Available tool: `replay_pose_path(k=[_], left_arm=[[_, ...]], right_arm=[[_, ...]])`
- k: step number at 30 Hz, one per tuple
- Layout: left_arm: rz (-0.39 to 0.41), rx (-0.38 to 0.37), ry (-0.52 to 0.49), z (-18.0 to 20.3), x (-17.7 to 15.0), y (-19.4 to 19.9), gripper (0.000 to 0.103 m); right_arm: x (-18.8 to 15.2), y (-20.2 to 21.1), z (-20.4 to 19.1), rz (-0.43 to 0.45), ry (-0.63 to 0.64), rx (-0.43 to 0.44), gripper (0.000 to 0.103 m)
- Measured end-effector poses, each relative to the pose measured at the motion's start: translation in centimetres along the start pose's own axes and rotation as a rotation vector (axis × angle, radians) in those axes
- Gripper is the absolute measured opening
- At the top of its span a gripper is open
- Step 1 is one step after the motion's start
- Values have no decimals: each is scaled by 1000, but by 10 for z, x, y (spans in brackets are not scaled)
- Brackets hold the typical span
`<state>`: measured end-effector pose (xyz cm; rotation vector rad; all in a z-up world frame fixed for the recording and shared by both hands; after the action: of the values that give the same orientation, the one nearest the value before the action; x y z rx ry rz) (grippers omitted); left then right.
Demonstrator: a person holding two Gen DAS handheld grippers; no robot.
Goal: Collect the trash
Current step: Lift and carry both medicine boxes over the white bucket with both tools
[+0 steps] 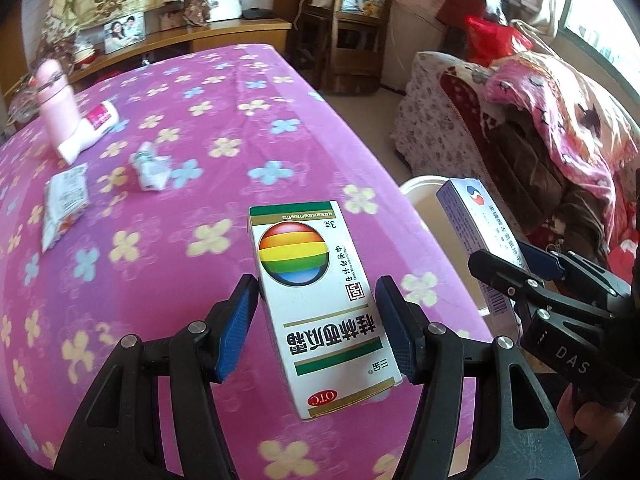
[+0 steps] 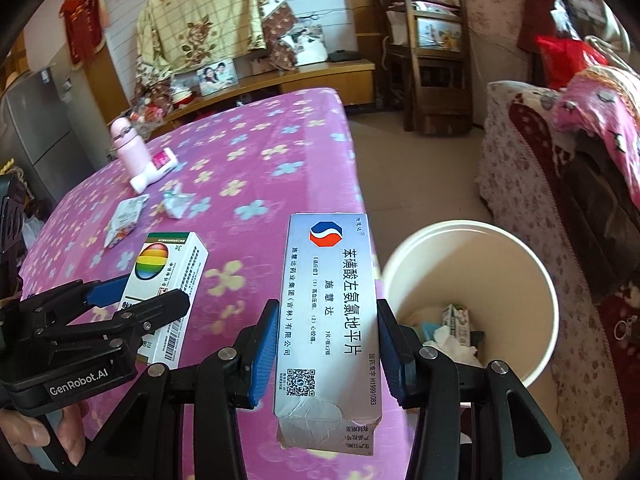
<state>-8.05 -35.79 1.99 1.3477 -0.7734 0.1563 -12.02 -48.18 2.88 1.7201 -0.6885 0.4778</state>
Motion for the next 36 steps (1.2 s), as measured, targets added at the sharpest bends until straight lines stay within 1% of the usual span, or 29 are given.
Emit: replay_pose_path(k=[6, 14, 24, 31, 36], left_arm=[[-3, -25, -44, 33, 8, -9, 59], [-19, -57, -73, 65, 20, -23, 59], [-36, -89, -107, 101, 32, -46, 59], [-46, -105, -120, 121, 41, -60, 59], [-70, -121, -121, 133, 43, -73, 59]], right_arm=[[1, 7, 32, 2, -31, -39, 45], [0, 10, 75, -6, -82, -81, 45], [0, 3, 129, -18, -177, -113, 45], [-8, -9, 149, -44, -210, -133, 45], [-8, -10, 162, -37, -237, -147, 45]])
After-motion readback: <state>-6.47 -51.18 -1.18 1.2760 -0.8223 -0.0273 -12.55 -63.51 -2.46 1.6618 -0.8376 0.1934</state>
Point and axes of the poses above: each gripper's, at about its wrist camera, not at the fingertips, and y roughly against the way its jaws point, z to its right, x to its top, the point moved 7 cm from there along -y, roughly the way its jaws point, and after that the axes turned 9 degrees about x, right-handed, at the moved point
